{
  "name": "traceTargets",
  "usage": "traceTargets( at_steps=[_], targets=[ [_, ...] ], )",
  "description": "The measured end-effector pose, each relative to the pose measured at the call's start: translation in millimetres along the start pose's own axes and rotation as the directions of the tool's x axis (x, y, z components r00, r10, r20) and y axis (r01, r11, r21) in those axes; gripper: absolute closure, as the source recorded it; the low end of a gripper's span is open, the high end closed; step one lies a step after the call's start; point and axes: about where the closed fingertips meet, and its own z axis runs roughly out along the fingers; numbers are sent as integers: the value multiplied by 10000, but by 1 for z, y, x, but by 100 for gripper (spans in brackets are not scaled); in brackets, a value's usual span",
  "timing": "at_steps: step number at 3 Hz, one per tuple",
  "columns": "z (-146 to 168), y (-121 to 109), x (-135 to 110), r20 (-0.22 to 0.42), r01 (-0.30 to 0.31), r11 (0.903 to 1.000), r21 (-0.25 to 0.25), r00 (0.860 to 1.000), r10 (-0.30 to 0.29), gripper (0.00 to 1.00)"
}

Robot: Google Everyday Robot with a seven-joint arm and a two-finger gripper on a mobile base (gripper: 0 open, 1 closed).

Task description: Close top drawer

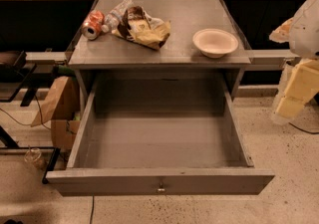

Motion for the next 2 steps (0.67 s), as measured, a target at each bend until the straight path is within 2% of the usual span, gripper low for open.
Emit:
traceTargets(
  at_steps=[1,2],
  targets=[
    [-2,2,1,72,52,9999,86,10000,-52,0],
    [-3,26,8,240,218,9992,348,9995,-227,0]
  ],
)
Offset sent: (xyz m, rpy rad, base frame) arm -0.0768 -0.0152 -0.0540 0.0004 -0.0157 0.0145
